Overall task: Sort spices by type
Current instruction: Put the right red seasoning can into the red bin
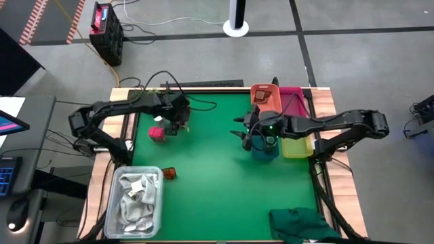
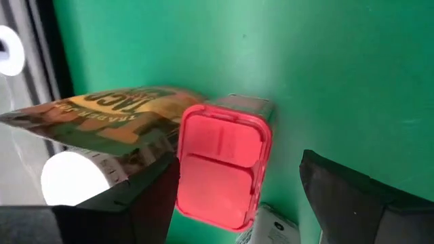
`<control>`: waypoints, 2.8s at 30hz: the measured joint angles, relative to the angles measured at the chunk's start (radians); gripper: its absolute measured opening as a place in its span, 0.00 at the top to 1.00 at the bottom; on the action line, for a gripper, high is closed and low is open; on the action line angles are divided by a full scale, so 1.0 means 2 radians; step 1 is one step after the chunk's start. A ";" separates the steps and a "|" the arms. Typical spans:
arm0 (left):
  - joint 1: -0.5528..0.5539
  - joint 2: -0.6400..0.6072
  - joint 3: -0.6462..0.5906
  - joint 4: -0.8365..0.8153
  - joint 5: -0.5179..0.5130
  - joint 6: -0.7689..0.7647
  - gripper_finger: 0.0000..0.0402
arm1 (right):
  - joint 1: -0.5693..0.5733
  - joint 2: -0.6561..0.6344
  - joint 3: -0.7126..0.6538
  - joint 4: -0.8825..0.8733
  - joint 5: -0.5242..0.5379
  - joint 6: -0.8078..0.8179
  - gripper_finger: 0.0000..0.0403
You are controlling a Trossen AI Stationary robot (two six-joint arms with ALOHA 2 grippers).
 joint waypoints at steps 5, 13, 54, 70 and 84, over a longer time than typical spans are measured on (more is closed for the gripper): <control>0.015 0.000 0.000 0.017 0.005 0.003 0.27 | -0.001 0.000 -0.022 0.041 0.000 -0.009 0.34; 0.031 0.000 -0.011 0.026 0.024 0.023 0.27 | -0.001 0.000 -0.022 0.042 0.000 -0.015 0.34; -0.081 0.000 0.003 0.021 0.064 -0.104 0.46 | -0.001 0.000 -0.022 0.040 -0.001 -0.006 0.34; -0.180 0.078 0.075 0.008 0.055 -0.176 0.46 | 0.027 0.000 0.002 0.005 -0.003 0.035 0.34; -0.187 0.171 0.192 -0.060 0.038 -0.170 0.43 | 0.033 -0.038 0.002 -0.051 0.000 0.032 0.34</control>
